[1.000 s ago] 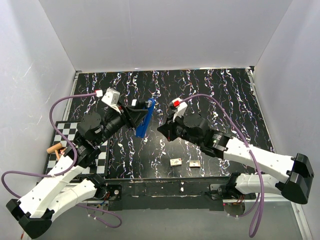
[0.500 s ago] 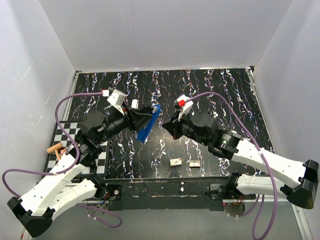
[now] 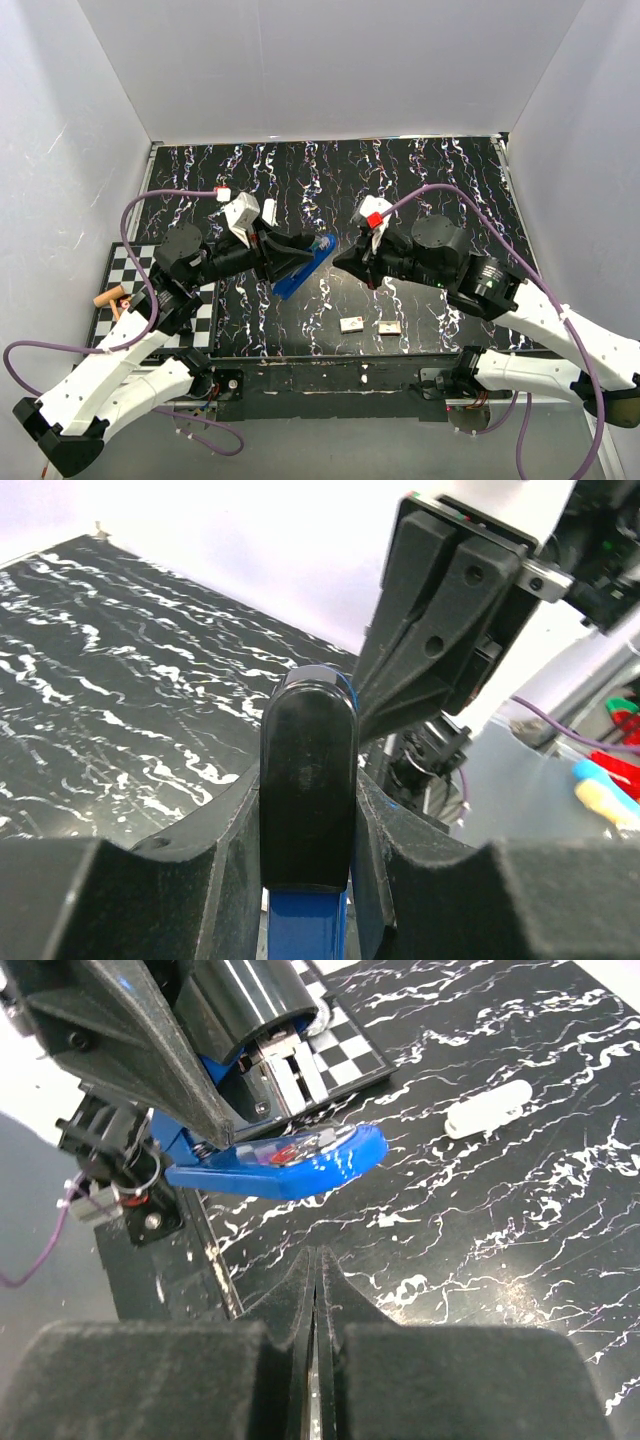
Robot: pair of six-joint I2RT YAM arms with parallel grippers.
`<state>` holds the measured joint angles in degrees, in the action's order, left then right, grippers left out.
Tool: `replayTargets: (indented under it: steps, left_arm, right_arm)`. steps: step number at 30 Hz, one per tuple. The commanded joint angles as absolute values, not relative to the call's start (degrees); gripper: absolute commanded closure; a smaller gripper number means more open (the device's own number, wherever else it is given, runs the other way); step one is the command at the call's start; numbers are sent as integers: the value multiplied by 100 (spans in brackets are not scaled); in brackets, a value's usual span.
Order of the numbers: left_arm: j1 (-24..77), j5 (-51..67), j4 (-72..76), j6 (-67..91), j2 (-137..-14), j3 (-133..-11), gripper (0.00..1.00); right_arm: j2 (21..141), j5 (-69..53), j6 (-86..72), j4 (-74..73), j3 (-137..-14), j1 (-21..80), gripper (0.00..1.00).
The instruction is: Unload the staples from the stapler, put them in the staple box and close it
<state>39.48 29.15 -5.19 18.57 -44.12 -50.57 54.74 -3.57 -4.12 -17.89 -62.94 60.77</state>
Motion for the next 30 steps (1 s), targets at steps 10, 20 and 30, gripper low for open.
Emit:
replayTargets:
  steps: [10, 20, 30]
  left_arm:
    - [3955, 5097, 255, 1661, -4684, -5370, 100]
    - [3955, 6160, 413, 1714, -5150, -5388, 100]
    - [4227, 6934, 378, 1784, -5677, -5432, 100]
  right_arm:
    - [5537, -1810, 615, -3208, -7277, 6091, 99]
    - [5844, -2364, 808, -3217, -7725, 6091, 99]
    - [6872, -2847, 1186, -3489, -8876, 6091, 99]
